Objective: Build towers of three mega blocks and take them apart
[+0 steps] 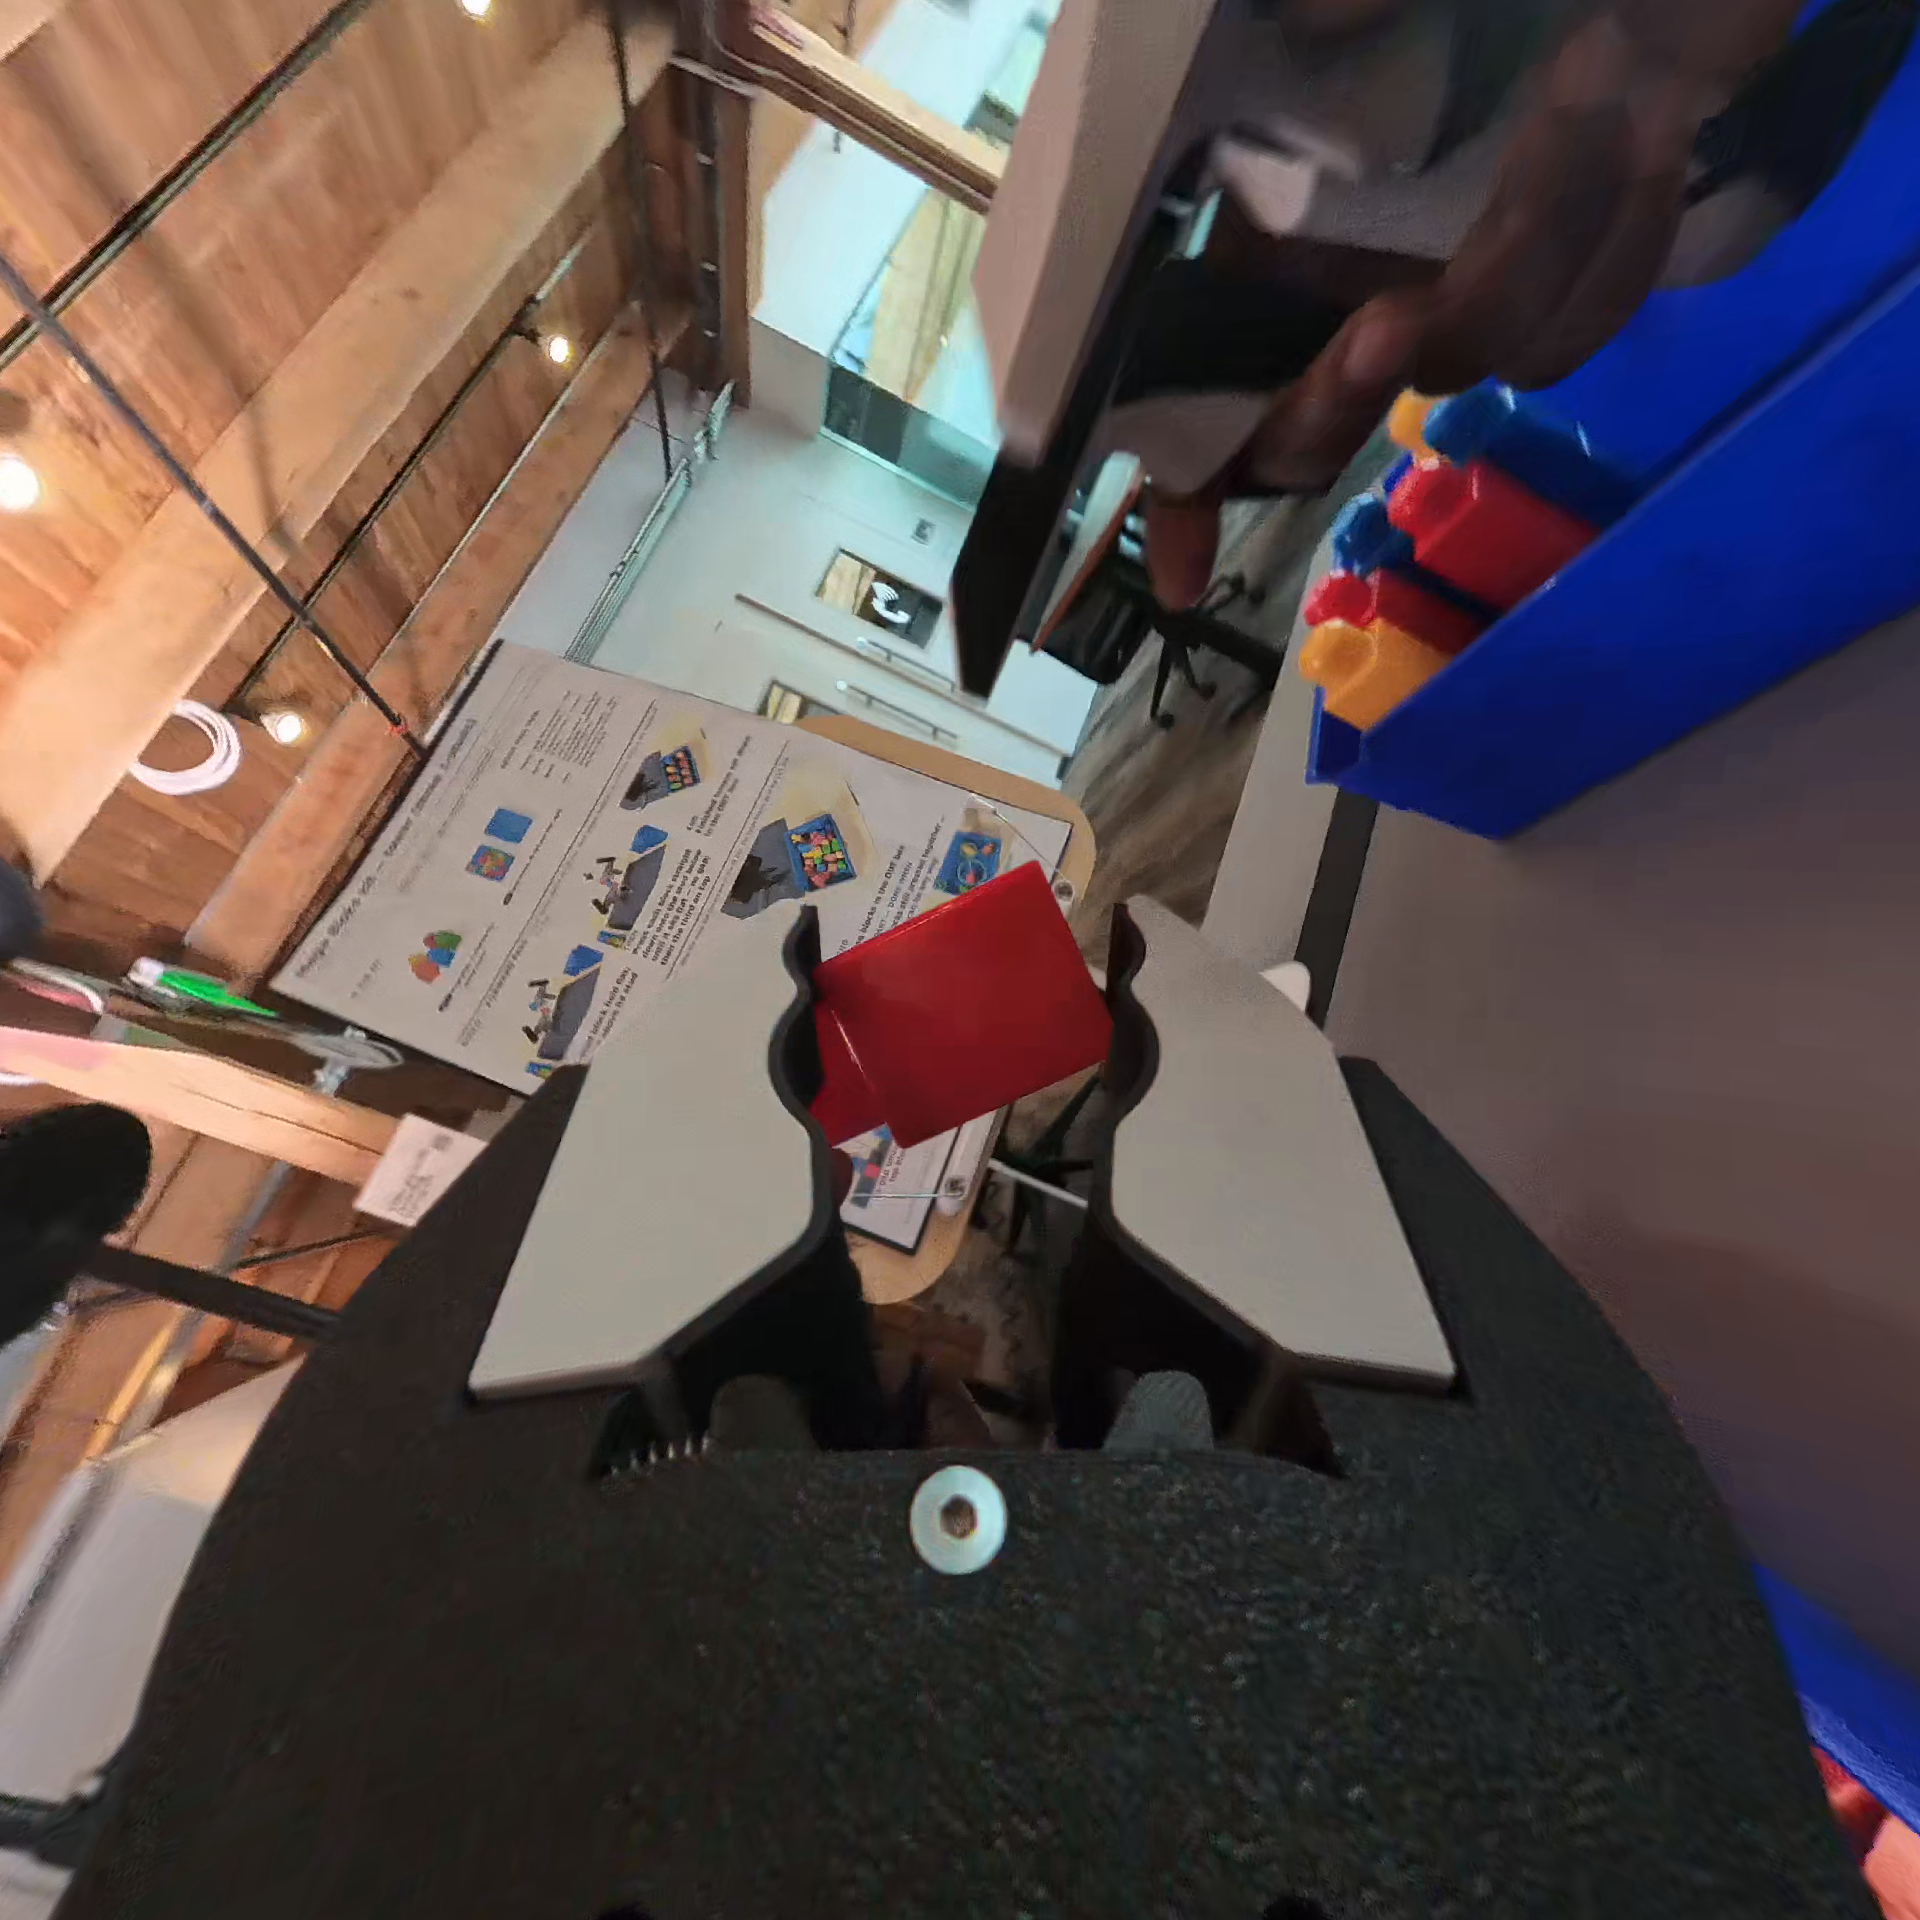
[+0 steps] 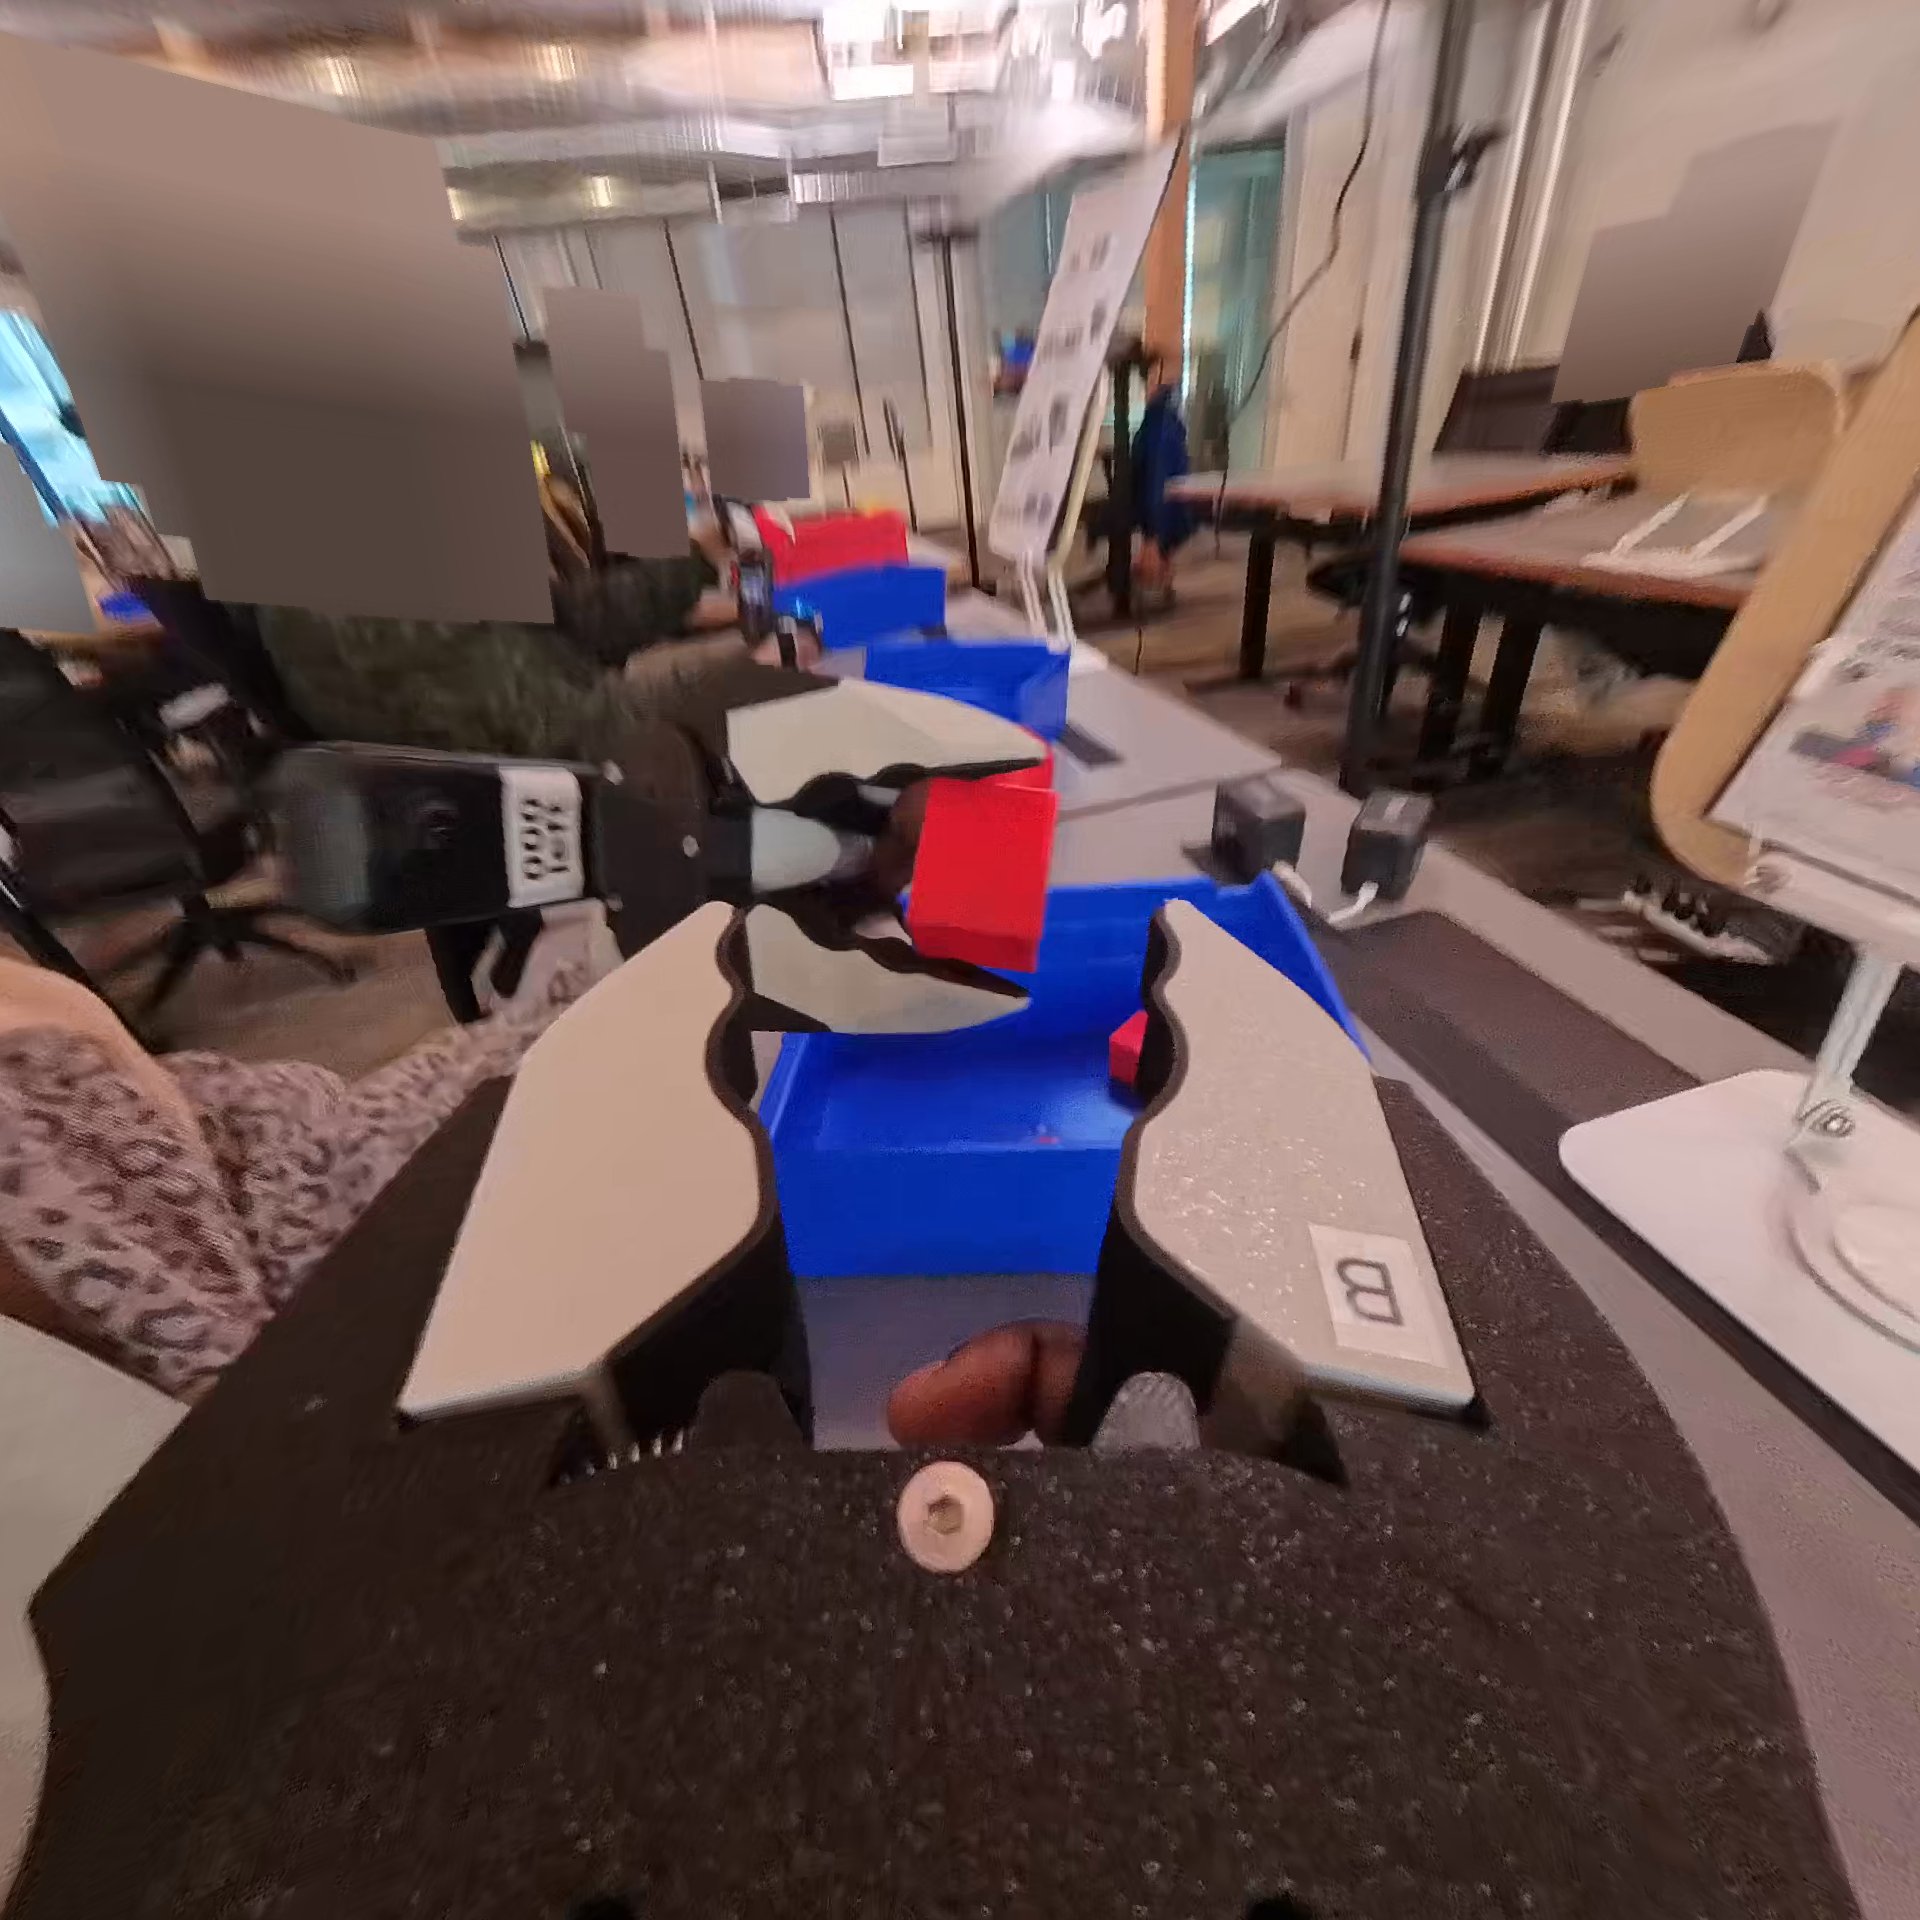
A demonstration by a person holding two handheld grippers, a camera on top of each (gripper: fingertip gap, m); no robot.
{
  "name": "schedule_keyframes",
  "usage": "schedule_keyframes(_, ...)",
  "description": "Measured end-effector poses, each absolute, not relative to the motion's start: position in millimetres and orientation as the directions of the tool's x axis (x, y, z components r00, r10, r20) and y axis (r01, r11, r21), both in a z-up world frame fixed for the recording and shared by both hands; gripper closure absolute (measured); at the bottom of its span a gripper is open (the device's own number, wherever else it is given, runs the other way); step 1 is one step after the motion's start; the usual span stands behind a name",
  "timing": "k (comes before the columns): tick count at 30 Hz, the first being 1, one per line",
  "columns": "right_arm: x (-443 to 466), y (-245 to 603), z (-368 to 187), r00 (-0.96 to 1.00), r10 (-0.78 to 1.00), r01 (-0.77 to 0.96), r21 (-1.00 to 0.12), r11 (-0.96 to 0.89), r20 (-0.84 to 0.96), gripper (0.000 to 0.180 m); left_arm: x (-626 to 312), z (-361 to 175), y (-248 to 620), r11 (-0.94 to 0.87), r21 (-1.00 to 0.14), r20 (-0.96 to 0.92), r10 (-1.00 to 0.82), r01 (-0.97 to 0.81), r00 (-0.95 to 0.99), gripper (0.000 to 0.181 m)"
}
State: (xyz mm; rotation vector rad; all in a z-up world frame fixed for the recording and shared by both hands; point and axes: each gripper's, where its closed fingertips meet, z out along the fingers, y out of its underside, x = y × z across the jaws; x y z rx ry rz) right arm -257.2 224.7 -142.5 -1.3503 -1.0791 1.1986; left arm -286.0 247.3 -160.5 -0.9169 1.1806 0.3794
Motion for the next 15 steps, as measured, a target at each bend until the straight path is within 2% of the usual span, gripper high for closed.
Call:
schedule_keyframes(3,-287.3,223.6,-160.1,0.137,0.987,0.075,-0.992,-0.097,-0.086,0.108,-266.4,-169.0,242.9,0.610,-0.342,-0.939,-0.201,-0.715,0.278,0.128)
schedule_keyframes(5,-295.9,226.1,-168.5,0.134,0.984,0.086,-0.988,-0.127,-0.115,0.120,-255.8,-168.5,238.2,0.636,-0.322,-0.946,-0.193,-0.701,0.259,0.128)
schedule_keyframes(6,-296.4,228.6,-170.6,0.139,0.984,0.079,-0.989,-0.124,-0.112,0.139,-251.5,-169.4,236.0,0.644,-0.332,-0.943,-0.212,-0.690,0.256,0.128)
schedule_keyframes(8,-292.2,234.6,-165.6,0.152,0.983,0.024,-0.994,-0.105,-0.100,0.144,-249.3,-161.9,233.7,0.647,-0.408,-0.912,-0.252,-0.644,0.324,0.130)
schedule_keyframes(10,-283.3,236.1,-152.6,0.127,0.985,-0.066,-0.992,-0.107,-0.114,0.144,-249.3,-142.0,223.6,0.684,-0.544,-0.826,-0.335,-0.487,0.453,0.127)
schedule_keyframes(12,-270.6,227.9,-133.9,0.052,0.995,-0.185,-0.980,-0.074,-0.084,0.145,-254.5,-120.1,212.0,0.656,-0.721,-0.647,-0.523,-0.224,0.555,0.127)
schedule_keyframes(14,-259.2,217.1,-120.5,-0.006,1.000,-0.259,-0.965,-0.026,-0.025,0.145,-260.1,-104.1,206.3,0.518,-0.853,-0.404,-0.731,0.062,0.549,0.126)
schedule_keyframes(15,-257.1,214.1,-121.3,-0.003,1.000,-0.244,-0.970,0.017,0.018,0.144,-261.8,-97.0,202.3,0.442,-0.877,-0.299,-0.810,0.191,0.504,0.126)
